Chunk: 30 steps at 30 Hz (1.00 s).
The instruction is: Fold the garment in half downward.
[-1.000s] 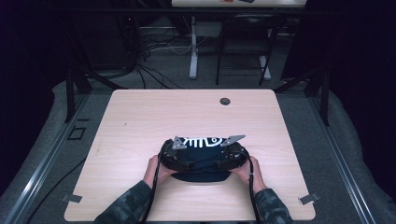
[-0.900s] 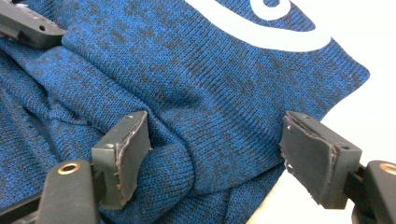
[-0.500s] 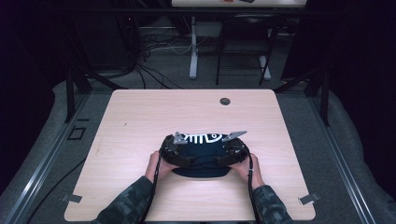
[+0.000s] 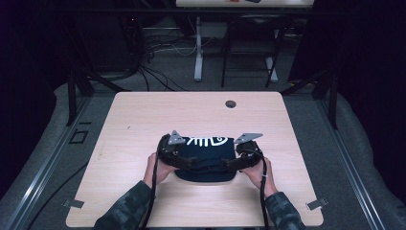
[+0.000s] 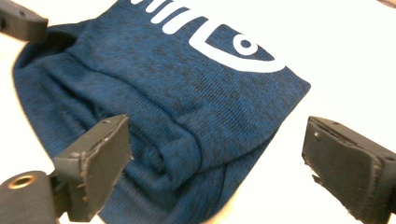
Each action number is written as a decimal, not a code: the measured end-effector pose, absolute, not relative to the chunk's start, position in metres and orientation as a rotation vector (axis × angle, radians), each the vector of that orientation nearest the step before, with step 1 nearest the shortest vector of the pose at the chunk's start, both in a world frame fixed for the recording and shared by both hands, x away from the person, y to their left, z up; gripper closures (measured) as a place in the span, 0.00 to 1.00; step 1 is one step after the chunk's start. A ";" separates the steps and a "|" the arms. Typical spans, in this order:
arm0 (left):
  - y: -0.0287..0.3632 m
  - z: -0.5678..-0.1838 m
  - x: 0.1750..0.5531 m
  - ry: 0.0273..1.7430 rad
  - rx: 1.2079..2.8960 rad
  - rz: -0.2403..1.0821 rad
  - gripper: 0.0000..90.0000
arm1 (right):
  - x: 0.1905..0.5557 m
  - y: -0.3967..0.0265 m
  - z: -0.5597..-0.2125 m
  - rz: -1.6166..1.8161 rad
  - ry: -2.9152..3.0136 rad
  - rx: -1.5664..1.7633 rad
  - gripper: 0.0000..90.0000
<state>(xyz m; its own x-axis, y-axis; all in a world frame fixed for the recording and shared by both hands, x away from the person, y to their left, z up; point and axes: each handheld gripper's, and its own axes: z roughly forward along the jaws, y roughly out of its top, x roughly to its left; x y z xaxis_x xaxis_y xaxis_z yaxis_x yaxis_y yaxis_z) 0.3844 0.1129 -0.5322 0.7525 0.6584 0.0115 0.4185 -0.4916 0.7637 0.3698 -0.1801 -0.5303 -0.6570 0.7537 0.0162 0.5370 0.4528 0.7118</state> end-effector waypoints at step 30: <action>0.231 -0.572 0.345 1.051 2.159 0.445 0.00 | 0.303 -0.279 -0.561 0.912 2.266 1.313 0.05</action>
